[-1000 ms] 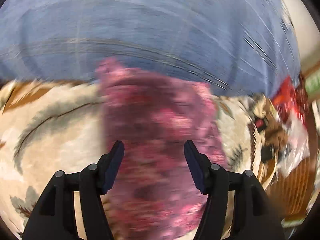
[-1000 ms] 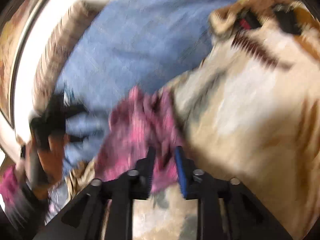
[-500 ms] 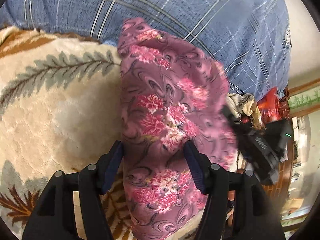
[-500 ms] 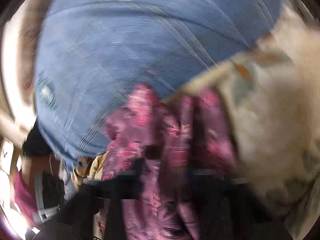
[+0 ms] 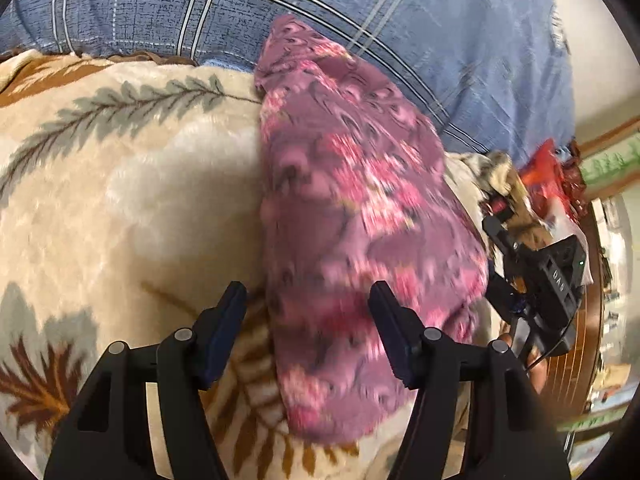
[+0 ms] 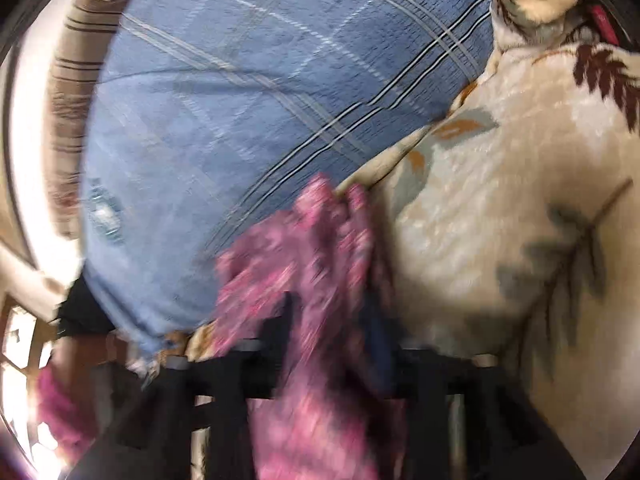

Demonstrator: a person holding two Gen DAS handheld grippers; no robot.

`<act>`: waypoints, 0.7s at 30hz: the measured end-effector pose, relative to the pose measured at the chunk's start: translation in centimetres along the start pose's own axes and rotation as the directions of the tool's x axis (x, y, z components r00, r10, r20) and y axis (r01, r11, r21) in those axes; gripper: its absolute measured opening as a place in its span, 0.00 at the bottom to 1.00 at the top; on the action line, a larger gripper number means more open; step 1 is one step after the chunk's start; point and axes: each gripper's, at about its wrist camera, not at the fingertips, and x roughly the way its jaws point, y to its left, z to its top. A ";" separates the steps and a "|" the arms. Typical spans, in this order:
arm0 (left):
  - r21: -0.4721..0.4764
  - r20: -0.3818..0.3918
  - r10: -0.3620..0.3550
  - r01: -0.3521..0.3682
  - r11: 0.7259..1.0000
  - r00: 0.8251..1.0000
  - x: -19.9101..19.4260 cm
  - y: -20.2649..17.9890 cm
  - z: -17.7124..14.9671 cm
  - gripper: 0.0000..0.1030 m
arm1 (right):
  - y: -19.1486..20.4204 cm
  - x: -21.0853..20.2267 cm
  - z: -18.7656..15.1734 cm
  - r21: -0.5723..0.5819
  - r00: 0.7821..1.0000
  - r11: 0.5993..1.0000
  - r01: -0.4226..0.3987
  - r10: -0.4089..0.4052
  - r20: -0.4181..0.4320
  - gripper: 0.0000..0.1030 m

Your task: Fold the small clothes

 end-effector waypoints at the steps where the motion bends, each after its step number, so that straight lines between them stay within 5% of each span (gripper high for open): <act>1: 0.003 -0.008 -0.008 0.008 1.000 1.000 0.1 0.0 -0.8 0.61 | 0.0 -0.3 -0.5 -0.007 1.000 1.000 -0.014 0.014 -0.007 0.52; 2: 0.007 -0.020 -0.014 0.015 1.000 1.000 0.3 -0.3 -1.0 0.61 | -0.2 -0.7 -0.9 -0.016 1.000 1.000 -0.020 0.019 -0.024 0.51; 4: 0.024 -0.041 0.002 -0.001 1.000 0.999 0.9 -0.9 -2.2 0.61 | 0.3 -1.2 -1.8 -0.079 0.999 0.997 0.014 -0.017 -0.030 0.13; 7: 0.068 -0.002 0.053 -0.053 0.996 0.999 0.8 -1.6 -3.6 0.61 | 0.8 -3.8 -2.0 -0.126 0.996 0.992 0.002 0.009 0.090 0.11; 10: 0.084 -0.008 0.082 -0.081 0.993 0.997 0.5 -2.2 -3.9 0.61 | -0.5 -2.1 -2.3 -0.105 0.988 0.983 0.153 -0.151 0.025 0.11; 11: 0.088 -0.013 0.066 -0.065 0.994 0.998 0.1 -2.2 -4.2 0.61 | -0.5 -2.3 -2.6 -0.095 0.990 0.986 0.139 -0.137 0.022 0.13; 16: 0.059 -0.024 0.050 -0.049 0.997 0.998 0.0 -1.1 -4.6 0.61 | -0.9 -5.3 -5.0 -0.012 0.998 1.000 0.013 -0.012 0.055 0.50; 17: 0.056 -0.018 0.050 -0.049 0.997 0.999 -0.1 -1.2 -4.7 0.61 | -1.0 -5.2 -5.4 -0.020 0.999 0.999 0.037 -0.036 0.038 0.47; 19: 0.057 -0.025 0.037 -0.035 0.998 0.999 -0.5 -1.3 -5.0 0.61 | -0.1 -5.0 -5.9 -0.095 0.996 0.992 0.088 -0.089 -0.011 0.07; 21: 0.061 -0.025 0.040 -0.038 0.997 0.999 -0.6 -1.2 -5.4 0.61 | 1.1 -6.9 -6.4 -0.141 0.998 0.988 0.057 -0.052 0.038 0.07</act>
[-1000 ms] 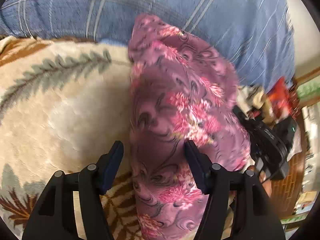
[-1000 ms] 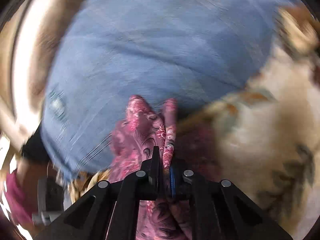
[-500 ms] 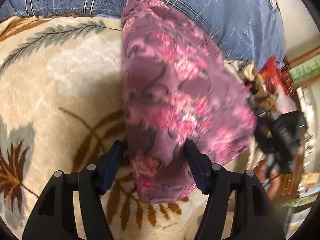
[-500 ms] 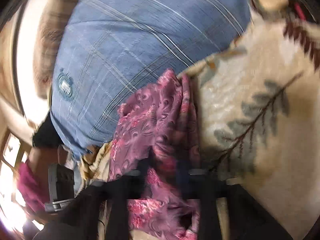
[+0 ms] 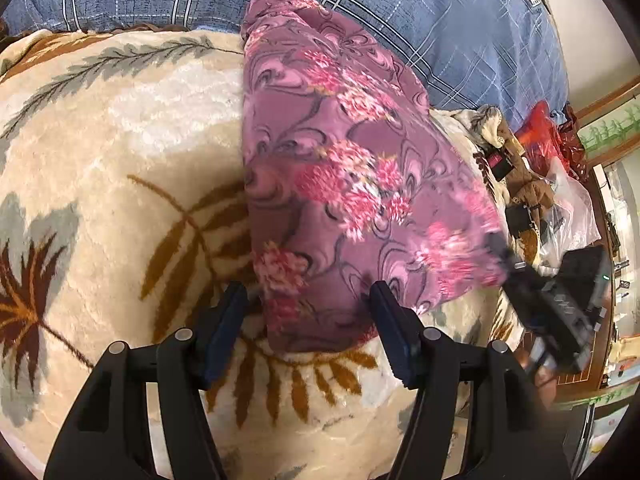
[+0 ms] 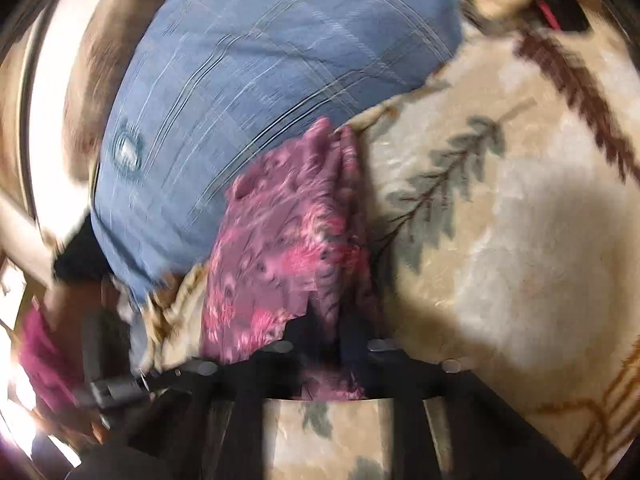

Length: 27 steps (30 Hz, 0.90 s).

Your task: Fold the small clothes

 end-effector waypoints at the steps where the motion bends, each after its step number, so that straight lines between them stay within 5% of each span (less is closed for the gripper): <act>1: 0.003 0.004 0.009 -0.009 1.000 1.000 0.0 0.1 -0.1 0.61 | 0.3 -0.7 0.0 -0.002 0.999 1.000 -0.019 0.019 0.031 0.07; 3: 0.015 0.014 0.028 -0.028 0.999 1.000 0.3 0.2 -0.3 0.61 | -0.1 -0.7 -0.2 0.003 0.999 1.000 0.005 -0.005 0.046 0.07; 6: 0.041 0.026 0.064 -0.065 0.997 0.998 0.2 -0.7 -0.4 0.61 | -1.5 1.7 -1.2 -0.013 0.990 0.991 0.133 -0.133 -0.042 0.07; 17: 0.117 0.124 0.114 -0.128 0.985 0.986 -1.9 -1.8 0.8 0.61 | 1.2 -0.3 3.7 -0.029 0.988 0.990 0.138 -0.136 0.077 0.25; 21: 0.069 0.139 0.066 -0.076 0.995 0.988 -2.4 -0.8 4.1 0.61 | 1.3 2.0 6.5 -0.001 0.988 0.990 0.139 -0.139 0.063 0.42; 25: 0.003 0.108 0.048 -0.048 0.999 0.993 -1.2 0.1 8.4 0.61 | 0.3 6.7 9.3 0.098 0.995 0.990 0.103 -0.104 -0.001 0.46; 27: -0.019 0.095 0.039 -0.038 0.999 0.995 -0.5 0.2 9.8 0.61 | 0.2 9.2 10.3 0.111 0.989 0.982 0.151 -0.149 -0.027 0.46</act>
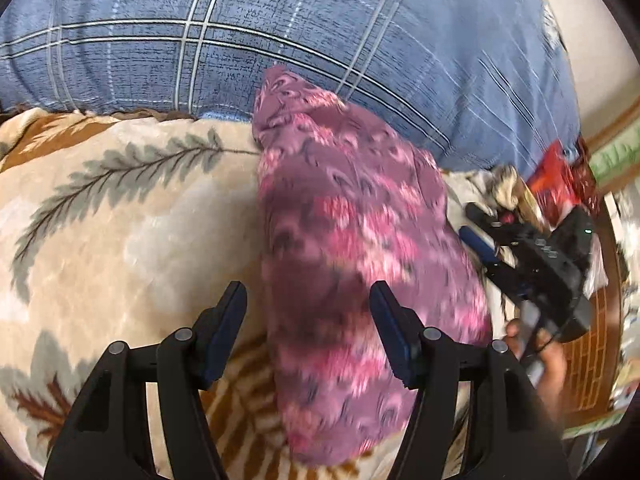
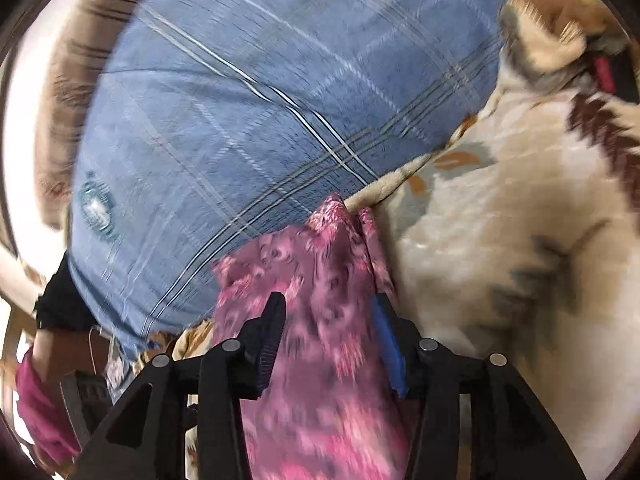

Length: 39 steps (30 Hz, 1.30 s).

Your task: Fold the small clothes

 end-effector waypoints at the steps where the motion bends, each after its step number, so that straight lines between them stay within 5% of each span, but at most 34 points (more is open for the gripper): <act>1: -0.003 -0.008 -0.002 0.002 1.000 1.000 0.6 -0.1 0.8 0.61 | 0.3 1.1 0.4 -0.003 1.000 1.000 0.020 -0.020 -0.012 0.46; 5: 0.001 -0.019 0.021 -0.021 1.000 1.000 2.1 -0.3 2.3 0.61 | 1.6 4.7 1.5 -0.030 0.996 0.998 0.061 -0.063 -0.066 0.43; 6: -0.004 -0.017 0.029 -0.029 1.000 0.999 2.5 -0.2 2.5 0.61 | 2.4 4.8 1.7 -0.073 0.998 0.997 0.036 -0.039 -0.047 0.12; 7: -0.015 -0.011 0.045 -0.045 0.999 0.999 3.1 0.0 2.8 0.61 | 3.1 4.6 1.9 -0.115 0.999 0.993 0.023 -0.026 -0.025 0.04; 9: -0.039 -0.018 0.056 -0.057 0.998 0.998 4.5 0.6 3.1 0.63 | 3.7 3.9 2.0 -0.152 0.999 0.988 0.027 -0.020 0.046 0.04; 13: -0.073 -0.046 0.035 -0.038 0.997 0.998 5.8 1.6 3.4 0.65 | 1.1 7.0 1.7 -0.108 0.986 0.983 0.145 -0.153 -0.071 0.03; 18: -0.093 -0.005 -0.002 0.002 0.996 1.000 3.1 2.8 3.2 0.63 | 1.7 2.2 1.7 -0.115 0.998 0.992 0.043 -0.038 0.041 0.13; 22: -0.097 0.009 -0.060 0.061 0.993 0.998 2.5 2.6 1.0 0.63 | 2.6 1.8 -0.2 -0.167 0.980 0.967 -0.190 0.179 -0.081 0.19; 25: 0.030 0.008 0.071 -0.071 0.997 0.997 3.6 1.1 -1.0 0.70 | 2.8 4.8 -3.2 -0.334 0.983 0.942 -0.016 -0.047 -0.180 0.14; 27: 0.072 0.024 0.092 -0.094 0.993 0.995 2.7 0.6 -1.3 0.71 | 2.8 3.2 -3.0 -0.309 0.992 0.951 -0.014 -0.026 -0.124 0.15; 31: 0.042 0.034 0.044 -0.046 0.998 0.998 0.3 1.6 -1.2 0.70 | -0.6 -0.9 -1.2 -0.163 1.000 0.987 -0.005 0.002 -0.016 0.32; 33: 0.008 0.036 0.030 -0.031 0.999 0.999 0.0 2.5 -0.9 0.70 | -2.8 -2.0 -0.8 -0.094 1.000 0.995 -0.013 0.011 -0.026 0.48; 36: -0.070 -0.009 -0.027 0.026 0.997 1.000 1.4 3.7 -0.8 0.70 | -5.3 -2.1 -1.3 -0.035 0.997 0.998 -0.052 0.050 -0.058 0.50; 39: -0.115 -0.070 -0.118 0.109 0.987 0.991 3.9 3.0 -1.2 0.75 | -7.0 -1.0 -2.0 0.068 0.980 0.984 -0.165 0.171 -0.098 0.55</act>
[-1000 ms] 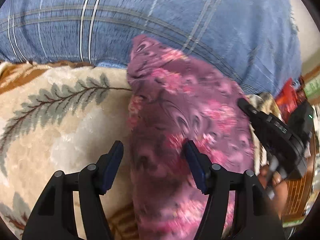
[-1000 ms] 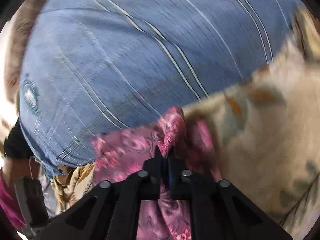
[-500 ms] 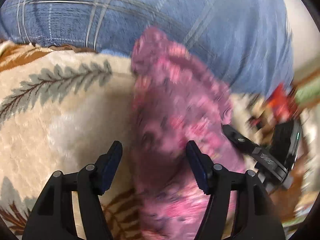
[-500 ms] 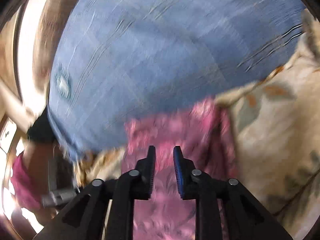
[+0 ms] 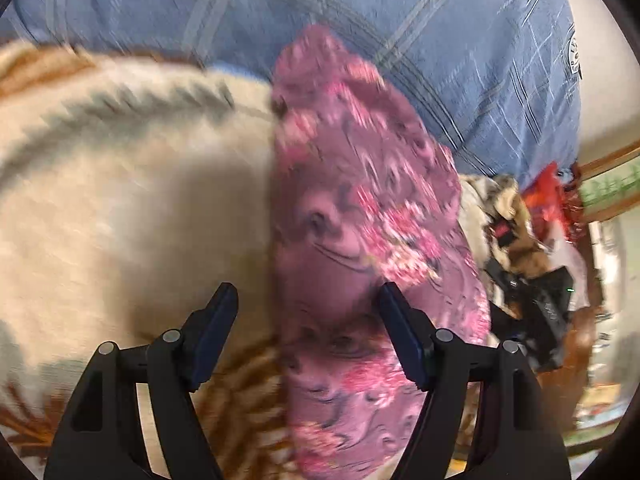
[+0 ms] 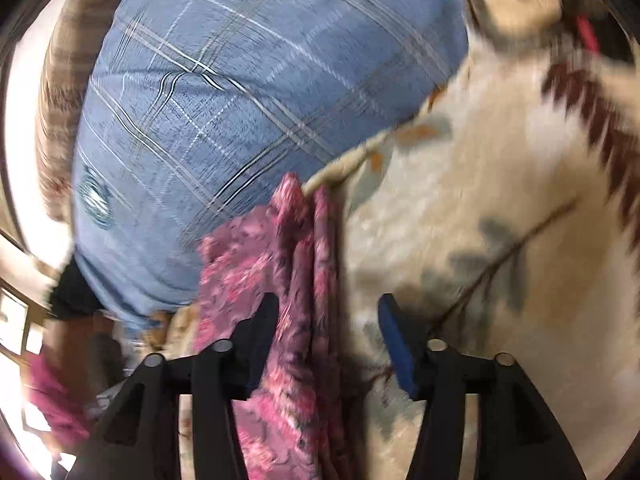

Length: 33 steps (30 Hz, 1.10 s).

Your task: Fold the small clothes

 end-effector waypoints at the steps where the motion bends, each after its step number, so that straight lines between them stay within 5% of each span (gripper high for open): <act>1: 0.011 0.020 0.002 -0.003 1.000 1.000 0.2 -0.6 -0.2 0.78 | 0.1 0.3 -0.1 0.001 1.000 1.000 -0.012 0.012 0.006 0.54; 5: 0.018 0.006 -0.027 0.026 0.999 1.000 1.0 -2.1 -0.1 0.82 | 2.7 2.6 -0.2 -0.079 0.994 0.992 -0.095 0.090 -0.059 0.62; 10: -0.030 0.014 -0.028 0.029 0.999 0.999 1.7 -2.7 0.7 0.82 | 5.3 5.0 -0.3 -0.217 0.995 0.976 -0.004 -0.018 -0.099 0.67; 12: -0.038 0.018 -0.016 0.016 0.999 1.000 1.5 -2.5 0.7 0.75 | 5.4 5.1 -0.4 -0.216 0.996 0.976 0.024 -0.043 -0.084 0.53; 13: -0.036 0.026 -0.003 0.004 0.999 1.000 1.3 -2.5 0.6 0.72 | 5.4 5.3 -0.5 -0.220 0.994 0.974 0.049 -0.068 -0.081 0.34; 16: 0.000 0.049 0.048 -0.048 0.999 0.998 0.6 -2.8 0.2 0.51 | 5.6 4.9 -1.2 -0.257 0.996 0.964 0.067 -0.081 -0.046 0.25; 18: 0.029 0.075 0.086 -0.089 0.996 0.993 0.0 -3.4 -0.1 0.39 | 6.6 4.8 -1.9 -0.314 0.994 0.945 0.097 -0.105 -0.008 0.24; 21: 0.067 0.109 0.140 -0.148 0.987 0.984 -0.6 -4.4 -0.6 0.35 | 8.0 4.4 -2.6 -0.353 0.990 0.925 0.139 -0.134 0.040 0.22; 33: 0.106 0.189 0.191 -0.214 0.971 0.963 -4.5 -5.7 -3.0 0.34 | 11.0 1.6 -5.9 -0.385 0.979 0.901 0.201 -0.167 0.120 0.21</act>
